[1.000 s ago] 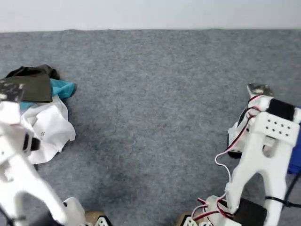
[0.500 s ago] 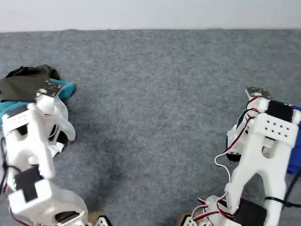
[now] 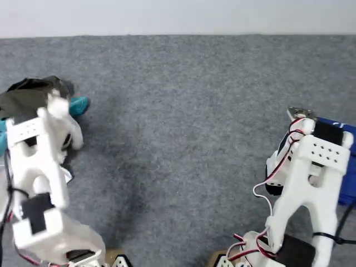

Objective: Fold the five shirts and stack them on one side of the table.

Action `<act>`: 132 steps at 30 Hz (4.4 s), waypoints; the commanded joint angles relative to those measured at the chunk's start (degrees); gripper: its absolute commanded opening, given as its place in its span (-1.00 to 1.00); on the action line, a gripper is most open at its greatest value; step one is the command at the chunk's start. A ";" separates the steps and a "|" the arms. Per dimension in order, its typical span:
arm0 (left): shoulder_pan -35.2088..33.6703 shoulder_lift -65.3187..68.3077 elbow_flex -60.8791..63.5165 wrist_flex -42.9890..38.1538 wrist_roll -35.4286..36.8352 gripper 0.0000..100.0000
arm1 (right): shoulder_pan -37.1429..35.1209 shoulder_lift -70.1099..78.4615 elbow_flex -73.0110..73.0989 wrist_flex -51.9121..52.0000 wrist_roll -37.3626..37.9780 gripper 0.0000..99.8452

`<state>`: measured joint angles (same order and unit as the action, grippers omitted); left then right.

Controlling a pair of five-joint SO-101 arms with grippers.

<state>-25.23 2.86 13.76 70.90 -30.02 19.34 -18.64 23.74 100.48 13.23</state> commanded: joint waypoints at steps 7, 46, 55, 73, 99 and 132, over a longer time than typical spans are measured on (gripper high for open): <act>14.24 -24.88 -13.23 7.03 12.57 -0.97 | -0.75 -2.68 -0.53 2.33 -0.53 -0.98; 50.90 -27.96 -5.58 21.10 19.25 -0.62 | -4.00 -2.77 -0.53 2.33 5.01 -0.98; 51.16 -27.87 18.95 6.51 14.15 -0.57 | -9.98 -2.51 -0.53 2.33 4.66 -0.98; 50.90 -22.68 34.95 -13.45 14.42 -0.50 | -9.98 -2.24 -0.35 2.33 4.66 -0.98; 51.25 5.01 15.78 -7.47 15.47 -0.98 | -10.07 -2.51 -0.26 2.33 4.92 -0.98; 15.03 -36.31 -13.67 18.55 14.07 -0.97 | -17.80 -2.77 -0.62 2.24 10.46 -0.98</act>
<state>-6.77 -31.60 2.95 89.54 -15.34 5.89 -18.64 23.74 100.48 20.18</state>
